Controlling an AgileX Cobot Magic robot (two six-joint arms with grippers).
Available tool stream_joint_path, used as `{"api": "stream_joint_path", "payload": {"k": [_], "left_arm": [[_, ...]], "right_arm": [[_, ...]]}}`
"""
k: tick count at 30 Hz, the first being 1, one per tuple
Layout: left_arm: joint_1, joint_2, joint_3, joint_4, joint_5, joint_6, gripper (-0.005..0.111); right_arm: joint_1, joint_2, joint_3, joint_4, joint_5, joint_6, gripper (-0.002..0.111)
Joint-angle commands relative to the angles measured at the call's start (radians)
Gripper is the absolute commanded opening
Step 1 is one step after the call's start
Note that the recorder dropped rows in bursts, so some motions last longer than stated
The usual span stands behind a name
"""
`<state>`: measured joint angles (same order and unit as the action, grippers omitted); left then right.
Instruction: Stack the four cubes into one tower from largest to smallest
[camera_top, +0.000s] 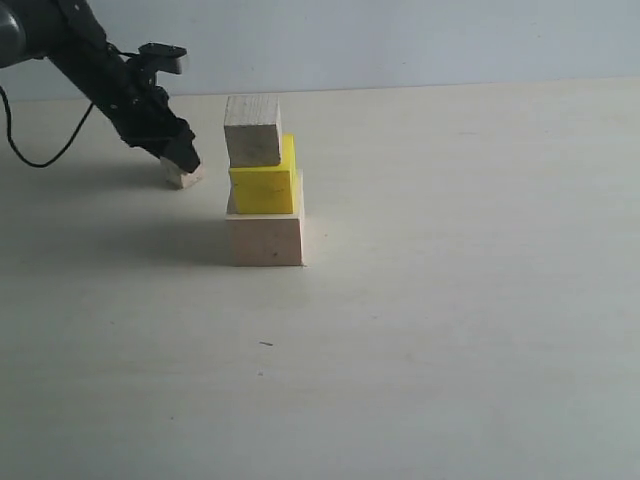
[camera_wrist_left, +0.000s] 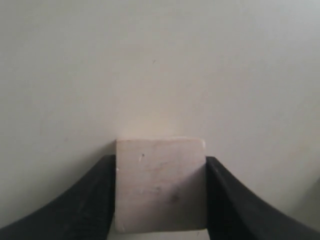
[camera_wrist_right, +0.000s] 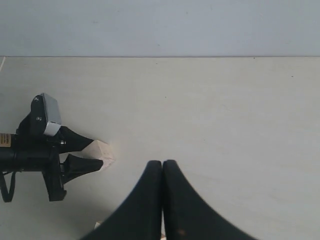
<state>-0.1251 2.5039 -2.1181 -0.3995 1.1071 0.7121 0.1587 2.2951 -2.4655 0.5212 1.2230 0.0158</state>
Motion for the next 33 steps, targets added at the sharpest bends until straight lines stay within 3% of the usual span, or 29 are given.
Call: {"api": "stream_joint_path", "payload": {"k": [1,11,18,27,33], "left_arm": [[0.063,-0.047,0.061,0.024,0.045,-0.042,0.000],[0.096,-0.286,0.391,-0.035,-0.158,-0.076,0.000],[0.096,-0.405,0.590,-0.039,-0.269,-0.118,0.000],[0.096,-0.485,0.699,-0.094,-0.302,-0.114,0.000],[0.096,-0.538,0.727,-0.158,-0.314,-0.080,0.000]], "right_arm": [[-0.002,-0.015,-0.004,0.002,-0.002,-0.009,0.000],[-0.002,-0.041,-0.001,-0.013,-0.002,-0.044,0.000],[-0.002,-0.110,0.073,-0.164,-0.002,-0.051,0.000],[-0.002,-0.264,0.255,-0.224,-0.105,-0.084,0.000],[-0.004,-0.439,0.532,-0.378,-0.276,-0.128,0.000]]}}
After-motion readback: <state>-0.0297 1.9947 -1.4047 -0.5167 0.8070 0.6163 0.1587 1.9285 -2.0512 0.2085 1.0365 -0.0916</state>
